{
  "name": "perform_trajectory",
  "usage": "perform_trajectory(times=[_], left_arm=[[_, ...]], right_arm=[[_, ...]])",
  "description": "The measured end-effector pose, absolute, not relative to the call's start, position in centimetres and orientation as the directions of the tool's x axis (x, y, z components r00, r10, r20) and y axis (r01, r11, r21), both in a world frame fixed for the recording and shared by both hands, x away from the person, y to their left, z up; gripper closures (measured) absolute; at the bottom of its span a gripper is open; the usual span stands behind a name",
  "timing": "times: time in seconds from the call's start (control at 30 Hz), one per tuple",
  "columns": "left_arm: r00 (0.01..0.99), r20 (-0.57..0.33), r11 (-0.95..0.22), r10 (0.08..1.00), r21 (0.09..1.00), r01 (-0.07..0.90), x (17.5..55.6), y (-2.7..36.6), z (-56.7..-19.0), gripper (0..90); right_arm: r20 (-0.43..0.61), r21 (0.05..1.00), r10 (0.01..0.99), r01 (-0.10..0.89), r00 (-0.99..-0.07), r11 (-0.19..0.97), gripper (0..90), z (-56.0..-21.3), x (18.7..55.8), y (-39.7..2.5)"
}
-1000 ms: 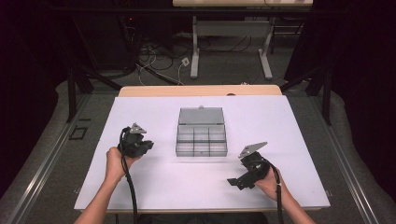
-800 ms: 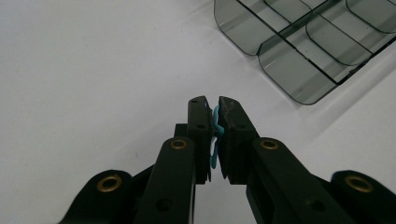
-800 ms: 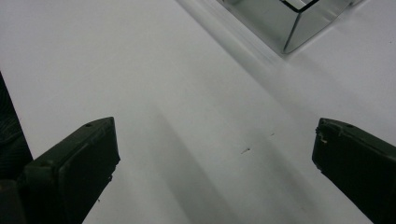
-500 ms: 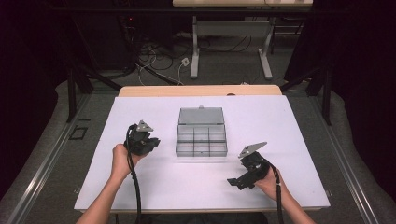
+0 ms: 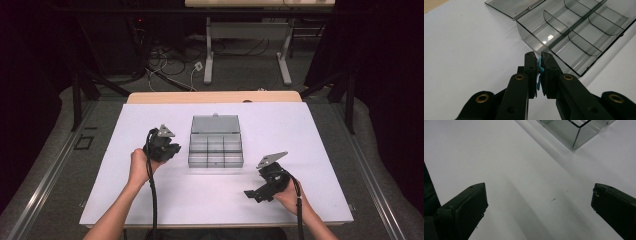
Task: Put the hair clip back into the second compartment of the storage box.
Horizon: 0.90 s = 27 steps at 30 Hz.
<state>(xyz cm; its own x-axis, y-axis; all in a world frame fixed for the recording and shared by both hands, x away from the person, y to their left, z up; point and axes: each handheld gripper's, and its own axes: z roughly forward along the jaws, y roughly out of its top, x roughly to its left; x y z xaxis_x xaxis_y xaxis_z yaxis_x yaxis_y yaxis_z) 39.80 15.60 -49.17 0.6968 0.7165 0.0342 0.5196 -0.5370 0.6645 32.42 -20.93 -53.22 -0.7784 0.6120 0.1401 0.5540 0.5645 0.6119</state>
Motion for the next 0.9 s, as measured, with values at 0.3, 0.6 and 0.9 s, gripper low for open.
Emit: perform_trajectory(times=[0.3,0.6,0.9], left_arm=[[0.703,0.03,-0.536,0.711,0.669,0.514,40.5,14.6,-49.0,83.2],[0.71,0.03,-0.539,0.704,0.674,0.506,41.2,13.5,-48.8,83.2],[0.724,0.034,-0.548,0.689,0.678,0.49,41.8,12.2,-48.4,83.2]], right_arm=[[0.145,0.618,0.618,0.559,-0.773,0.553,0.0,-53.2,32.4,-20.9],[0.141,0.614,0.614,0.555,-0.777,0.561,0.0,-53.3,32.5,-21.0],[0.141,0.618,0.617,0.556,-0.774,0.556,0.0,-53.3,32.6,-21.1]])
